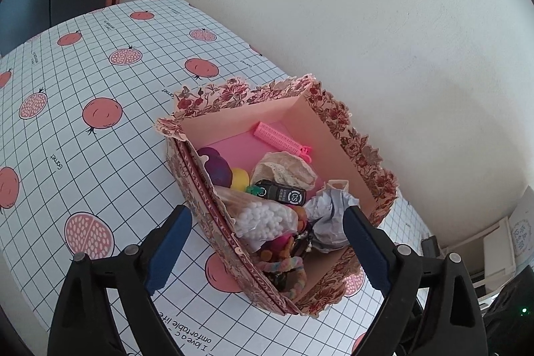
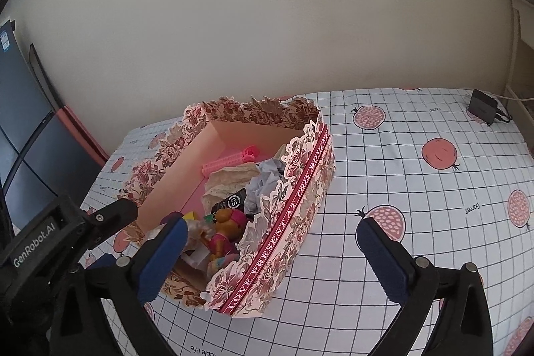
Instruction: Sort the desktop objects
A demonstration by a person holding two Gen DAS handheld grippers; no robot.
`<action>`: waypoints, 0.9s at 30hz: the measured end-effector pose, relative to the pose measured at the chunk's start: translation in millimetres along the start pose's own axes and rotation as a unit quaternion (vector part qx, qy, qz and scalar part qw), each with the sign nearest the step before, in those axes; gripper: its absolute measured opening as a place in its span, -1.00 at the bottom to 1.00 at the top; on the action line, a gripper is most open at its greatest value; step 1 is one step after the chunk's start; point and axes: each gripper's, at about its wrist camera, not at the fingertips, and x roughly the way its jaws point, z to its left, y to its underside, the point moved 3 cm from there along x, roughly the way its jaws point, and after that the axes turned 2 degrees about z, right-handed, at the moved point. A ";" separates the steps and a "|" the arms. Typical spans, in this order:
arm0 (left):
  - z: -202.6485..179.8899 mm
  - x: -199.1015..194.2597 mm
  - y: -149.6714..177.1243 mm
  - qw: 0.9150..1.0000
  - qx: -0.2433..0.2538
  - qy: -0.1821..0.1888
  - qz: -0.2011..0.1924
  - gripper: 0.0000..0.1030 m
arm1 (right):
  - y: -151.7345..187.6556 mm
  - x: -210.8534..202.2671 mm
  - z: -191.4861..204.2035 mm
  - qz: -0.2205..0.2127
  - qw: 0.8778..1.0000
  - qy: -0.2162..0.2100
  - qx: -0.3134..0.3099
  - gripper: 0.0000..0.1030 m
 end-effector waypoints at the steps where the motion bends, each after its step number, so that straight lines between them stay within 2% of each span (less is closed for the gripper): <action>1: -0.5 0.8 0.6 1.000 0.001 0.000 0.002 0.79 | 0.3 0.0 -0.3 0.002 1.000 0.001 -0.001 1.00; 4: -2.9 -0.6 1.2 1.000 0.005 -0.004 0.001 0.83 | 0.7 -2.2 -2.5 0.005 1.000 0.009 -0.004 1.00; 6: -5.8 -2.7 1.6 1.000 0.010 -0.008 -0.002 1.00 | 0.0 -5.0 -6.2 0.007 1.000 0.015 -0.003 1.00; 14: -22.9 -7.6 12.8 0.998 0.045 -0.030 0.010 1.00 | 1.4 -21.9 -29.6 0.035 0.998 0.055 -0.001 1.00; 17: -31.9 -8.5 19.9 0.997 0.064 -0.047 0.021 1.00 | 2.8 -30.7 -40.0 0.048 0.996 0.068 0.000 1.00; 27: -68.8 -22.8 47.2 0.989 0.129 -0.063 0.038 1.00 | 10.7 -67.7 -65.6 0.064 0.994 0.093 -0.004 1.00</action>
